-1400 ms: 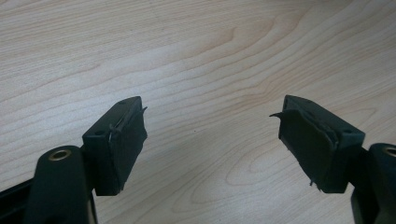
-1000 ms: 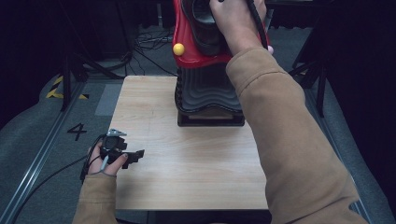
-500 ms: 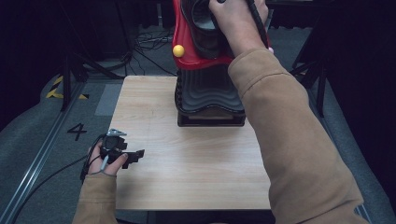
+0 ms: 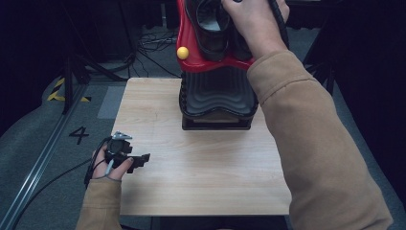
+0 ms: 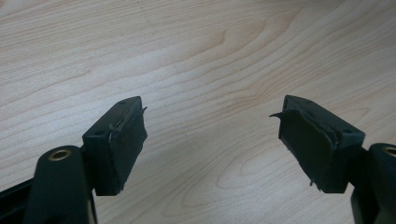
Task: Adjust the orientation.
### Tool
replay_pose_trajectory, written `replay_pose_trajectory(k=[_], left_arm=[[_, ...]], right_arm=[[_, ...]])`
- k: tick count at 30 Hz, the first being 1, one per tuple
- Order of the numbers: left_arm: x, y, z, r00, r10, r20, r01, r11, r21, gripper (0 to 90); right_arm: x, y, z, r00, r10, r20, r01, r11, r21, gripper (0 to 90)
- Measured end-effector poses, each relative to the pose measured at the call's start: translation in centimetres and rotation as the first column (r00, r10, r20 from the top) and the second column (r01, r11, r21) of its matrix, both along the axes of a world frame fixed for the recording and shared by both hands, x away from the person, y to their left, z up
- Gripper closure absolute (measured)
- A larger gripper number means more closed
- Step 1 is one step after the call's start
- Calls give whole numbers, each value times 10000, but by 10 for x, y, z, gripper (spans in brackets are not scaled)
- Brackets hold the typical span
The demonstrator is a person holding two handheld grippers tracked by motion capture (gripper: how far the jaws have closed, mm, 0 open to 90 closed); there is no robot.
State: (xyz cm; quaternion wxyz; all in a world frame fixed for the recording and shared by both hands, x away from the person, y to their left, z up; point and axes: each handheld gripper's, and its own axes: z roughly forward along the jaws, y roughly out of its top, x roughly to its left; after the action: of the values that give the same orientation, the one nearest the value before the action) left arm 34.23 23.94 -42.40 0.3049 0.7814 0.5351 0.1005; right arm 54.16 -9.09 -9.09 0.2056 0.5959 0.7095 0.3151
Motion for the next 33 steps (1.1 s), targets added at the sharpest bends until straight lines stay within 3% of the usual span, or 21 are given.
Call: replay_pose_trajectory(k=[3, 8, 13, 18, 21, 24, 26, 28, 33], left_arm=[[-1, -2, 1, 10000, -1, -6, 1, 10000, -7, 237], [-1, -3, 1, 10000, -54, -24, 54, 10000, 25, 236], [0, -2, 0, 10000, -58, -34, 58, 10000, 37, 236], [-1, -2, 1, 10000, -55, 18, 54, 10000, 54, 236], [-1, -2, 1, 10000, -47, 7, 47, 10000, 77, 236], [-1, -1, 0, 10000, -1, -21, 2, 9999, 111, 236], [-3, 0, 0, 10000, 21, -35, -21, 9999, 141, 236], [-3, 0, 0, 9999, 98, -53, -97, 9999, 97, 236], [-5, -1, 1, 10000, 68, -71, -67, 9999, 143, 236]], right_arm=[[0, -6, 0, 9999, 19, -115, -15, 9995, 324, 455], [-2, -6, 1, 9994, 112, -340, -105, 9998, 189, 427], [-8, -7, 3, 9994, 264, -205, -264, 9996, 23, 416], [-20, -16, 12, 9978, 645, 126, -647, 9978, 163, 419], [-30, -29, 18, 9939, 975, 507, -987, 9949, 210, 425], [-39, -39, 21, 9895, 1308, 608, -1333, 9903, 380, 422], [-55, -60, 25, 9794, 1864, 780, -1904, 9806, 471, 422], [-60, -67, 26, 9768, 1988, 800, -2030, 9780, 479, 422], [-84, -108, 26, 9654, 2415, 984, -2476, 9674, 543, 422]])
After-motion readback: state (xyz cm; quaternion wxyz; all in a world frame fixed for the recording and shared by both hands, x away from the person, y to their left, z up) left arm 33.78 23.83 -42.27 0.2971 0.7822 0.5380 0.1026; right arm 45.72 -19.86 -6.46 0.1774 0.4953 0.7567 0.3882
